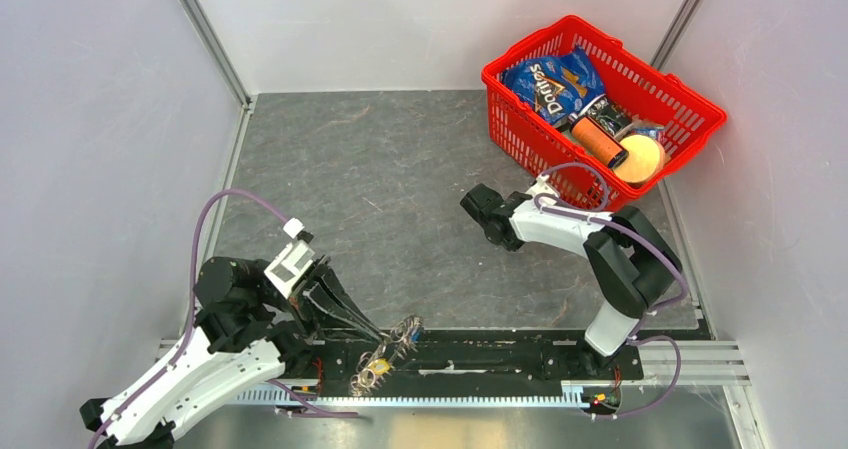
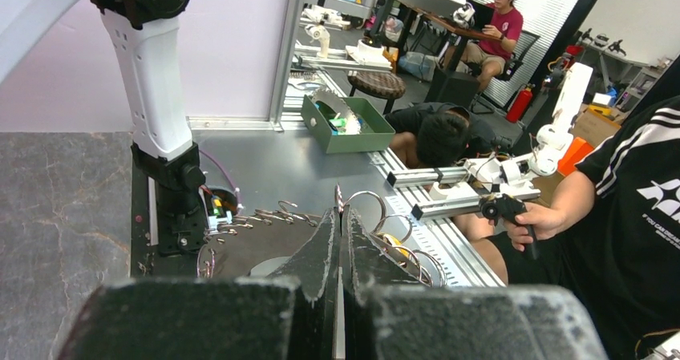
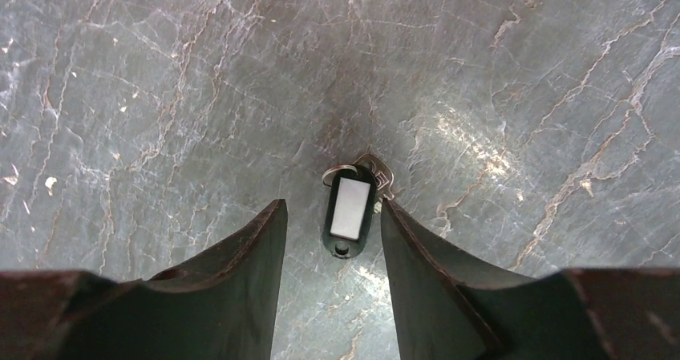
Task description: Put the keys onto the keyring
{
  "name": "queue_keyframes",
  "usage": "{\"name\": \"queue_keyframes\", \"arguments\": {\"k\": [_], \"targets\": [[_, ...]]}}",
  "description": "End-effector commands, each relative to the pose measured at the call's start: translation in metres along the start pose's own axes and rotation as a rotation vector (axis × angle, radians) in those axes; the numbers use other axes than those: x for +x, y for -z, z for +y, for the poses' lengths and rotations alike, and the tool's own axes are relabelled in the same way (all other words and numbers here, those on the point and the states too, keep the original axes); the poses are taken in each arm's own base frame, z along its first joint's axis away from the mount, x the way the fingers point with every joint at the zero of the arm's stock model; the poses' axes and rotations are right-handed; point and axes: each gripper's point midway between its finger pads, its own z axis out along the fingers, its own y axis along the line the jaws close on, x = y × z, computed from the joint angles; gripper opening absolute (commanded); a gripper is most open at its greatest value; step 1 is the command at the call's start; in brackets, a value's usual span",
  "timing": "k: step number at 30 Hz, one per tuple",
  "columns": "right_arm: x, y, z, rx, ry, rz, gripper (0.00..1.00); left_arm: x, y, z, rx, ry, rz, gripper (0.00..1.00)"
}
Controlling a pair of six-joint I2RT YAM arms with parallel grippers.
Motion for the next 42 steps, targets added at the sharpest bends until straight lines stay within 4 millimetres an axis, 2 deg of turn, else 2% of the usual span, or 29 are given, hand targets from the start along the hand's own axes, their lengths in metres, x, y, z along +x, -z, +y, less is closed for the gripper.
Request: {"name": "queue_keyframes", "arguments": {"k": [1,6,13,25,27,38,42], "targets": [[-0.023,-0.002,0.007,0.018,-0.088,-0.109,0.53,-0.011,0.002,-0.015,0.032,-0.091,-0.002,0.02],[-0.027,-0.004,0.006,0.039,-0.097,-0.134,0.52,-0.008,0.004,-0.017,0.032,-0.094,0.010,0.02],[-0.019,-0.010,0.007,0.057,-0.093,-0.122,0.50,-0.006,0.004,-0.018,0.035,-0.095,0.019,0.02],[-0.013,-0.018,0.009,0.079,-0.077,-0.118,0.38,-0.005,0.004,-0.017,0.031,-0.092,0.031,0.02],[-0.012,-0.019,0.008,0.082,-0.070,-0.117,0.35,-0.005,0.004,-0.017,0.031,-0.090,0.032,0.02],[-0.014,-0.017,0.004,0.083,-0.038,-0.114,0.00,-0.007,0.004,-0.016,0.028,-0.087,0.024,0.02],[-0.014,-0.015,0.008,0.064,-0.014,-0.100,0.00,-0.009,0.003,-0.016,0.025,-0.082,0.017,0.02]]}}
